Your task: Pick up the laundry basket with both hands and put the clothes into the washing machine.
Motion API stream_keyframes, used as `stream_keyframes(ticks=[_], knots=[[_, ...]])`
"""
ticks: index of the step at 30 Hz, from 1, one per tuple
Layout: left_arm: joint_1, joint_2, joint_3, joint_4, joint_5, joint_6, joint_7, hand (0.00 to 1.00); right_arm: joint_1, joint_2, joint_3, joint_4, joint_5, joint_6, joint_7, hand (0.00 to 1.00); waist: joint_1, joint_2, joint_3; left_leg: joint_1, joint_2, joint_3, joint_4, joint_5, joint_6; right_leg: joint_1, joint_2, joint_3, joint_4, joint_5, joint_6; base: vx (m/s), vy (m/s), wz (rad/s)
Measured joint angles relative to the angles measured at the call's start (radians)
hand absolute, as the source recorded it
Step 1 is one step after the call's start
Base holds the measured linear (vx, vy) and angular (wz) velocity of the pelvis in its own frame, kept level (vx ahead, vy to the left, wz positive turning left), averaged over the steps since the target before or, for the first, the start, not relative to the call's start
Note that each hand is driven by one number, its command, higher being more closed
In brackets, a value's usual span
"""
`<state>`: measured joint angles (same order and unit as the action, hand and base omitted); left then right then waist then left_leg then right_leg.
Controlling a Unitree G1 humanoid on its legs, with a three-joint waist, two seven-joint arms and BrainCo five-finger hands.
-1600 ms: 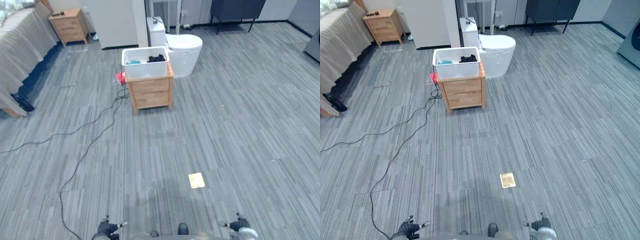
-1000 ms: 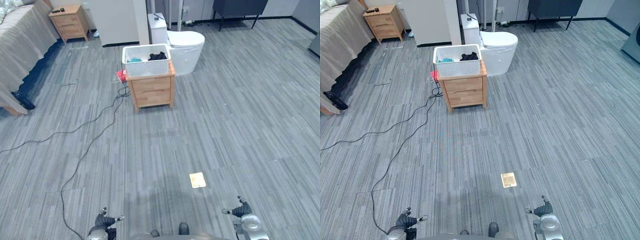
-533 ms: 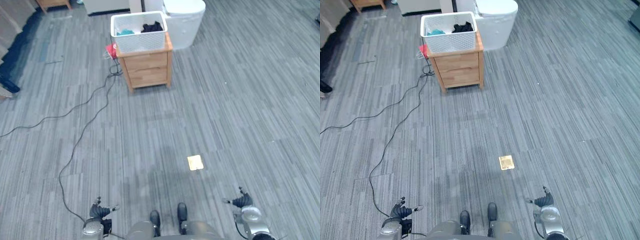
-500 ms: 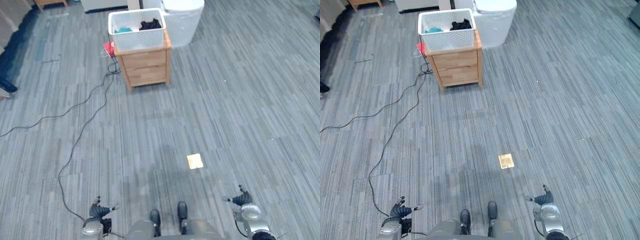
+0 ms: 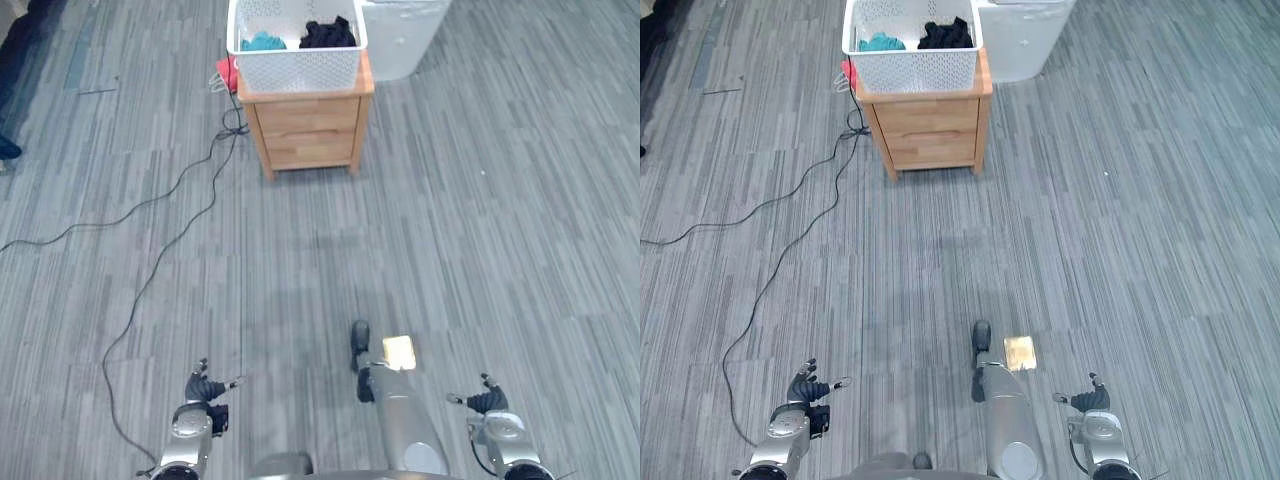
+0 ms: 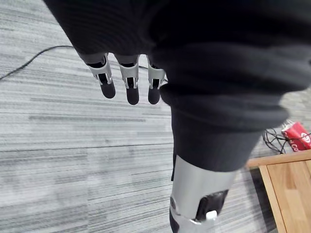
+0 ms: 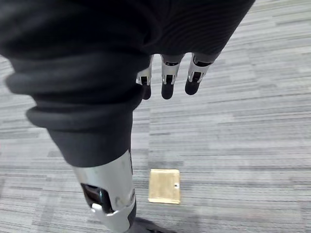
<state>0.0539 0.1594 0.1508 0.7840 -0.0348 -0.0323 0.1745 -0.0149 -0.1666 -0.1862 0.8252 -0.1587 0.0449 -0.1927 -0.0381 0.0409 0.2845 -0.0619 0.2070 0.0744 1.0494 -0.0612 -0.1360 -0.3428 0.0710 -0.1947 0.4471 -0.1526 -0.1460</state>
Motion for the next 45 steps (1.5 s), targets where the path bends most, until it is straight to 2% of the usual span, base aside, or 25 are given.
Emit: stream_keyframes(ticks=[1,3,5,7,9,11,12,13,14,15,16,17,19,23,25,26,27,30,31,32,34,36,38,39,45], knots=[[0.001,-0.002,0.0,-0.001,0.0,0.003,0.0,0.0,0.0,0.014,0.0,-0.01,0.001,0.0,-0.002,0.0,0.023,-0.005,0.0,-0.105,0.05,0.044,0.183,-0.056,0.058,0.085,0.02,0.011,-0.026,-0.024,-0.015,0.62,-0.154,-0.47],[0.006,-0.015,-0.001,-0.023,-0.002,0.006,0.0,0.0,-0.001,0.021,-0.001,-0.025,0.003,0.001,-0.004,0.0,0.056,-0.023,-0.003,-0.239,0.067,0.123,0.202,-0.109,0.078,0.182,0.018,0.052,-0.076,-0.029,-0.02,0.73,-0.119,-0.4],[0.021,-0.028,-0.001,-0.051,-0.002,0.005,0.0,0.0,-0.004,0.022,-0.001,-0.027,0.003,0.003,-0.005,0.0,0.069,-0.021,-0.004,-0.34,0.074,0.205,-0.017,-0.135,0.103,0.325,0.011,0.083,-0.2,-0.034,-0.01,0.64,-0.005,-0.36],[0.023,-0.027,-0.002,-0.051,-0.002,0.005,0.0,0.0,-0.013,0.019,-0.001,-0.026,0.003,0.005,-0.005,0.0,0.084,-0.021,-0.004,-0.379,0.049,0.229,-0.287,-0.127,0.092,0.408,-0.003,0.114,-0.268,-0.062,0.021,0.53,0.097,-0.42],[0.028,-0.039,-0.001,-0.05,-0.002,0.006,0.0,0.0,-0.017,0.015,-0.012,-0.02,0.003,0.004,-0.009,0.0,0.087,-0.015,-0.009,-0.358,0.011,0.22,-0.64,-0.08,0.043,0.479,-0.007,0.129,-0.32,-0.086,0.058,0.53,0.157,-0.41],[0.043,-0.041,-0.001,-0.041,-0.002,0.006,0.0,0.0,-0.015,0.007,-0.013,0.014,0.003,0.004,-0.014,0.0,0.088,-0.003,-0.028,-0.349,-0.015,0.177,-0.791,-0.002,0.065,0.533,-0.017,0.142,-0.333,-0.146,0.1,0.48,0.229,-0.32],[0.054,-0.036,0.0,-0.031,-0.002,0.008,0.001,0.0,0.006,0.014,-0.016,0.024,0.003,0.006,-0.02,0.0,0.1,-0.033,-0.056,-0.345,-0.054,0.168,-0.759,0.075,0.107,0.552,-0.057,0.151,-0.304,-0.188,0.134,0.74,0.351,-0.16],[0.055,-0.04,-0.008,-0.024,-0.001,0.008,0.0,0.0,0.042,0.02,-0.031,0.028,0.001,0.006,-0.021,0.0,0.105,-0.056,-0.088,-0.345,-0.089,0.162,-0.731,0.097,0.153,0.523,-0.096,0.147,-0.203,-0.212,0.175,0.78,0.331,-0.02],[0.052,-0.037,-0.015,-0.02,-0.001,0.008,-0.001,0.0,0.047,0.029,-0.043,0.036,0.001,0.006,-0.021,0.0,0.104,-0.074,-0.098,-0.34,-0.108,0.166,-0.715,0.075,0.17,0.494,-0.118,0.142,-0.121,-0.221,0.192,0.68,0.254,0.29],[0.041,-0.03,-0.034,-0.008,0.0,0.008,-0.001,0.0,0.057,0.043,-0.06,0.057,0.001,0.006,-0.021,0.0,0.098,-0.099,-0.107,-0.315,-0.15,0.164,-0.691,0.028,0.188,0.412,-0.162,0.14,0.103,-0.198,0.241,0.67,0.231,0.51],[0.032,-0.024,-0.044,0.001,0.004,0.012,-0.002,0.0,0.056,0.046,-0.056,0.08,0.001,0.008,-0.02,0.0,0.075,-0.105,-0.107,-0.276,-0.172,0.157,-0.673,-0.021,0.202,0.325,-0.196,0.144,0.36,-0.115,0.347,0.53,0.191,0.55],[0.029,-0.019,-0.052,0.004,0.006,0.015,-0.001,0.0,0.052,0.047,-0.05,0.089,0.001,0.008,-0.019,0.0,0.068,-0.105,-0.105,-0.25,-0.179,0.152,-0.664,-0.042,0.21,0.283,-0.215,0.147,0.466,-0.108,0.349,0.75,0.242,0.35],[0.026,-0.01,-0.068,0.004,0.007,0.024,0.0,0.0,0.032,0.065,-0.034,0.08,0.0,0.005,-0.019,0.0,0.054,-0.091,-0.098,-0.122,-0.176,0.153,-0.684,-0.096,0.216,0.178,-0.228,0.132,0.633,-0.133,0.261,0.54,0.141,0.01],[-0.001,0.002,-0.071,0.005,0.006,0.021,0.0,0.0,0.012,0.082,-0.009,0.053,0.0,0.002,-0.019,0.0,0.051,-0.061,-0.085,0.079,-0.154,0.175,-0.816,-0.109,0.204,0.054,-0.208,0.025,0.308,-0.149,0.231,0.41,0.014,-0.02],[-0.004,0.012,-0.072,0.012,0.007,0.018,-0.001,0.0,0.016,0.078,-0.01,0.056,0.0,0.003,-0.02,0.0,0.044,-0.08,-0.095,0.122,-0.164,0.175,-0.858,-0.134,0.153,0.053,-0.176,0.009,-0.057,-0.017,0.221,0.37,-0.079,0.26],[-0.003,0.016,-0.068,0.018,0.008,0.019,0.0,0.0,0.024,0.079,-0.01,0.058,-0.001,0.005,-0.02,0.0,0.041,-0.106,-0.097,0.142,-0.179,0.167,-0.859,-0.155,0.131,0.061,-0.177,0.042,-0.128,0.106,0.21,0.37,-0.146,0.45],[-0.005,0.001,-0.064,0.035,0.009,0.022,0.0,0.0,0.029,0.068,-0.012,0.062,-0.001,0.008,-0.019,0.0,0.028,-0.108,-0.098,0.158,-0.168,0.147,-0.836,-0.182,0.113,0.075,-0.171,0.053,-0.1,0.135,0.173,0.42,-0.185,0.38],[0.019,-0.045,-0.033,0.024,0.016,0.024,-0.002,0.0,0.06,0.066,-0.007,-0.007,-0.001,0.014,-0.019,0.0,0.026,-0.062,-0.08,-0.026,-0.041,0.149,-0.354,-0.188,0.04,0.127,-0.129,0.018,-0.089,0.05,0.149,0.4,-0.23,0.19],[0.031,-0.061,-0.027,0.012,0.02,0.026,-0.001,0.0,0.065,0.064,0.001,-0.034,0.001,0.016,-0.021,0.0,0.035,-0.037,-0.069,-0.108,0.045,0.16,-0.164,-0.187,0.034,0.169,-0.094,0.01,-0.089,0.028,0.126,0.31,-0.143,-0.23],[0.043,-0.062,-0.03,-0.012,0.02,0.027,-0.002,0.0,0.072,0.07,0.01,-0.068,0.001,0.017,-0.022,0.0,0.049,-0.04,-0.073,-0.139,0.088,0.18,-0.109,-0.197,0.05,0.193,-0.083,0.012,-0.089,0.017,0.121,0.31,-0.107,-0.28],[0.043,-0.06,-0.03,-0.059,0.02,0.026,-0.002,0.0,0.078,0.077,0.016,-0.127,0.01,0.018,-0.023,0.0,0.055,-0.058,-0.076,-0.168,0.09,0.194,-0.172,-0.208,0.069,0.21,-0.088,0.021,-0.101,0.004,0.123,0.26,-0.061,-0.15],[0.042,-0.058,-0.027,-0.105,0.019,0.023,-0.001,0.0,0.075,0.077,0.02,-0.197,0.012,0.015,-0.024,0.0,0.057,-0.056,-0.086,-0.158,0.069,0.208,-0.408,-0.204,0.073,0.223,-0.088,0.034,-0.127,0.007,0.129,0.27,0.017,-0.21],[0.035,-0.058,-0.024,-0.111,0.003,0.025,0.002,0.0,0.061,0.068,0.02,-0.231,0.011,0.013,-0.025,0.0,0.055,-0.026,-0.102,-0.117,0.037,0.187,-0.667,-0.096,0.057,0.218,-0.069,0.042,-0.136,0.01,0.138,0.3,0.133,-0.26],[0.039,-0.037,-0.017,-0.117,-0.004,0.024,0.0,0.0,0.051,0.082,0.026,-0.255,0.011,0.015,-0.022,0.0,0.058,-0.051,-0.107,-0.075,-0.001,0.198,-0.734,-0.064,0.05,0.223,-0.091,0.065,-0.153,0.015,0.163,0.26,0.119,-0.18],[0.065,-0.006,0.022,-0.2,-0.015,0.023,-0.001,0.0,0.038,0.072,0.03,-0.333,0.01,0.007,-0.023,0.0,0.057,-0.052,-0.114,-0.01,-0.074,0.215,-0.88,-0.022,0.074,0.273,-0.132,0.073,-0.262,0.038,0.206,0.13,0.086,0.03]])
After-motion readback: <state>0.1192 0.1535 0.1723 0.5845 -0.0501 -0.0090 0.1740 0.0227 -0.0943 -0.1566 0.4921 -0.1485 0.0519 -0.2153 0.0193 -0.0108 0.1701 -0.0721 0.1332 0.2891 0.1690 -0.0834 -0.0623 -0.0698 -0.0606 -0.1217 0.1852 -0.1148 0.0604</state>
